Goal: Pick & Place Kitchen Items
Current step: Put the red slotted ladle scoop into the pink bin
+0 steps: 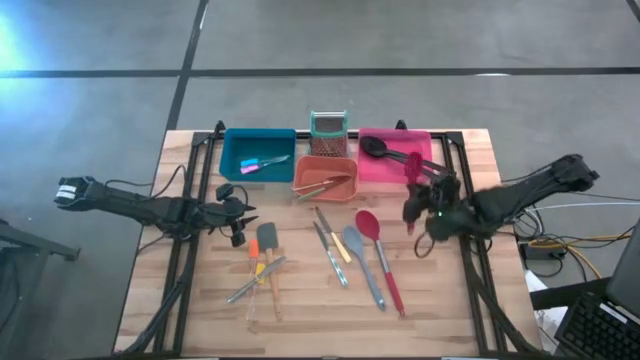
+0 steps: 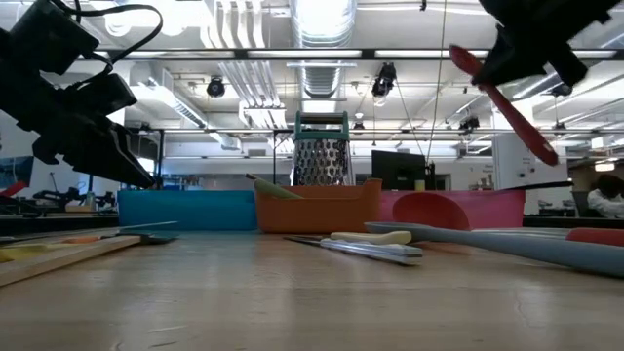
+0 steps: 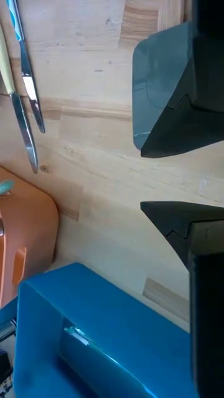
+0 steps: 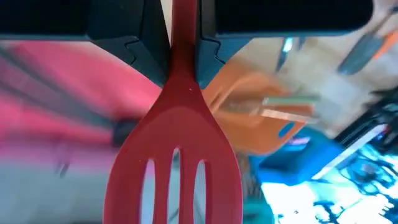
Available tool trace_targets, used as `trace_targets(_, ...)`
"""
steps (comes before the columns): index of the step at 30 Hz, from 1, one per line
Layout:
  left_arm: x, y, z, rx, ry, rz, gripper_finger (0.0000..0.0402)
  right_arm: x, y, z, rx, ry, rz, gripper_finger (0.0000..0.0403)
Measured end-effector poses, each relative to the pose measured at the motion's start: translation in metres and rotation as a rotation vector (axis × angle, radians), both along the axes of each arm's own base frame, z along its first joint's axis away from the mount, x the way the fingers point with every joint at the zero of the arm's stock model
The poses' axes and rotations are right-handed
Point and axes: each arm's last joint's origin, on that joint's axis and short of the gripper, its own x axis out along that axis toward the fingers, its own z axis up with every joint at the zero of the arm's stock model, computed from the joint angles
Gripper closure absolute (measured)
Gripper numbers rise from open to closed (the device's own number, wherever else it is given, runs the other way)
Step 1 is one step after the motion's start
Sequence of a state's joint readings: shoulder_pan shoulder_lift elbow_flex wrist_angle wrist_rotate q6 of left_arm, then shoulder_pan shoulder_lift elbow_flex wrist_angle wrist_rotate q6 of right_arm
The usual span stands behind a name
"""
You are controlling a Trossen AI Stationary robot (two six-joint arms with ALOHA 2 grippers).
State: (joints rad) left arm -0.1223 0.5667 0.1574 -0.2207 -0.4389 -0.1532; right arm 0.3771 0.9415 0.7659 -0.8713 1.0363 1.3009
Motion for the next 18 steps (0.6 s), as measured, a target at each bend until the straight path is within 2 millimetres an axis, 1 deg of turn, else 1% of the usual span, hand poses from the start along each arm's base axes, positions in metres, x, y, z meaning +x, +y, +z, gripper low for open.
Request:
trace_targets(3,0.000,0.000,0.000,0.000,0.000,0.000,0.0275,-0.002,-0.019,0.026,-0.071,0.090,0.026,0.0367)
trace_targets(6,0.000,0.000,0.000,0.000,0.000,0.000,0.0273,-0.007,-0.040,0.051,-0.073,0.168,0.080,0.0367)
trace_targets(11,0.000,0.000,0.000,0.000,0.000,0.000,0.0271,-0.012,-0.072,0.082,-0.083,0.257,0.150,0.0367)
trace_targets(14,0.000,0.000,0.000,0.000,0.000,0.000,0.0271,-0.010,-0.091,0.093,-0.095,0.332,0.203,0.0367)
trace_targets(18,0.000,0.000,0.000,0.000,0.000,0.000,0.0271,-0.002,-0.120,0.095,-0.043,0.429,0.297,0.0367)
